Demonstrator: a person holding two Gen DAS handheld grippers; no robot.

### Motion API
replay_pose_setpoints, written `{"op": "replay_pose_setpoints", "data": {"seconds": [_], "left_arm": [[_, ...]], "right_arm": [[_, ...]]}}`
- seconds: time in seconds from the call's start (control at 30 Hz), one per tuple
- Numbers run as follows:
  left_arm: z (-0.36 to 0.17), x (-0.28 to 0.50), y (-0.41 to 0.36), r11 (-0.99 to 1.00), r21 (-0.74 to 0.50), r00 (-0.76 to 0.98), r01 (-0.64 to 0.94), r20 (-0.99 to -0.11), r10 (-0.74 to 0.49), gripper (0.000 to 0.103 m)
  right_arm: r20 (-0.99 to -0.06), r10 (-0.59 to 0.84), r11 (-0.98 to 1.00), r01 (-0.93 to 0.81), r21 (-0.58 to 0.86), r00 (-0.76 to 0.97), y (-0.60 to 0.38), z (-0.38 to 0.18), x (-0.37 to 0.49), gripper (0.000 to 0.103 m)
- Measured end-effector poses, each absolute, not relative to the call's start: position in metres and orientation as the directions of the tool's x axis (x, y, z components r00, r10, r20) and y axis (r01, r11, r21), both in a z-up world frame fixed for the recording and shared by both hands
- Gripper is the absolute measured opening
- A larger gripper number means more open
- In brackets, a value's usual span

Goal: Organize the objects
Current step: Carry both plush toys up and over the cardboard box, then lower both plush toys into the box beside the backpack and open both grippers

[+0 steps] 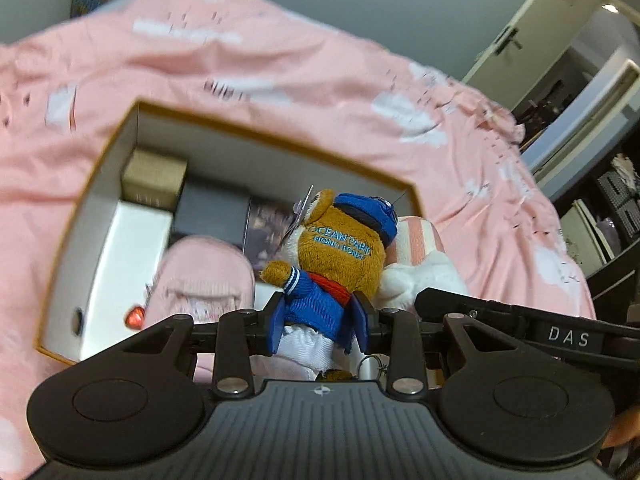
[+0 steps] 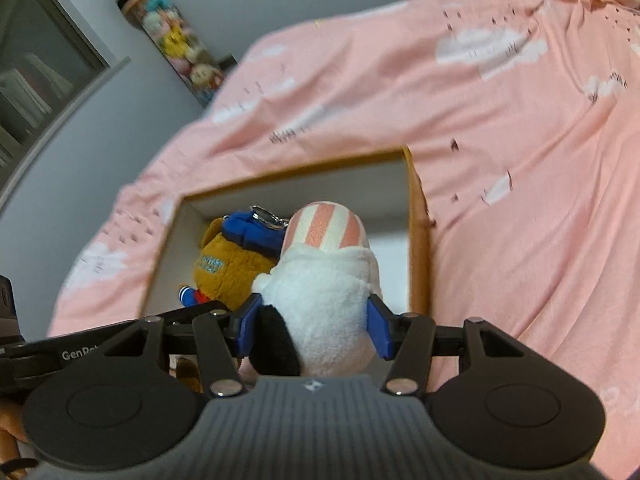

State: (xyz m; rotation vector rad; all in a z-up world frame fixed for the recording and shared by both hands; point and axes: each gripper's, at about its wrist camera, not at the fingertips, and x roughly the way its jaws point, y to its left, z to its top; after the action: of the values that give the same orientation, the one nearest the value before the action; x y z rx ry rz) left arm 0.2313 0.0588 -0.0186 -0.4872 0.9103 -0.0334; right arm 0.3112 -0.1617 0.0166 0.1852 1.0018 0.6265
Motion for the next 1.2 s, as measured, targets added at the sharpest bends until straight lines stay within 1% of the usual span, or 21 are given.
{"op": "replay_pose_setpoints", "data": {"seconds": [0.27,0.4,0.47,0.53,0.73,0.97,1.0,1.1,1.13,1.2], "left_arm": [[-0.048,0.236,0.059,0.880,-0.427,0.545,-0.209,-0.798,-0.258,0.038],[-0.054,0.238,0.061,0.868,-0.452,0.519,-0.207,-0.802,-0.294,0.038],[-0.057,0.239,0.059,0.867,-0.458,0.502,-0.196,-0.806,-0.313,0.034],[-0.059,0.240,0.061,0.873,-0.447,0.497,-0.195,-0.812,-0.305,0.034],[-0.066,0.243,0.066,0.871,-0.455,0.475,-0.184,-0.817,-0.326,0.034],[-0.066,0.243,0.068,0.878,-0.448,0.473,-0.170,-0.818,-0.326,0.035],[-0.067,0.243,0.068,0.878,-0.447,0.473,-0.168,-0.818,-0.326,0.035],[-0.065,0.241,0.071,0.874,-0.456,0.482,-0.168,-0.811,-0.331,0.042],[-0.063,0.240,0.072,0.873,-0.459,0.486,-0.166,-0.808,-0.332,0.042],[-0.059,0.239,0.073,0.873,-0.463,0.496,-0.156,-0.801,-0.336,0.042]], "right_arm": [[-0.811,0.504,0.831,-0.423,0.362,0.296,-0.146,-0.012,0.324,0.058],[-0.829,0.494,0.827,-0.434,0.357,0.260,-0.137,-0.015,0.329,0.059],[-0.849,0.484,0.828,-0.427,0.364,0.213,-0.130,-0.020,0.331,0.059],[-0.868,0.458,0.837,-0.424,0.347,0.194,-0.125,-0.025,0.332,0.059],[-0.885,0.421,0.847,-0.434,0.306,0.198,-0.118,-0.027,0.332,0.059],[-0.893,0.392,0.852,-0.455,0.261,0.222,-0.113,-0.025,0.329,0.065],[-0.894,0.385,0.852,-0.462,0.248,0.229,-0.112,-0.024,0.328,0.064],[-0.896,0.379,0.851,-0.468,0.239,0.232,-0.112,-0.024,0.327,0.064],[-0.894,0.383,0.848,-0.472,0.242,0.231,-0.113,-0.023,0.327,0.064],[-0.893,0.382,0.846,-0.478,0.234,0.239,-0.115,-0.019,0.325,0.060]]}}
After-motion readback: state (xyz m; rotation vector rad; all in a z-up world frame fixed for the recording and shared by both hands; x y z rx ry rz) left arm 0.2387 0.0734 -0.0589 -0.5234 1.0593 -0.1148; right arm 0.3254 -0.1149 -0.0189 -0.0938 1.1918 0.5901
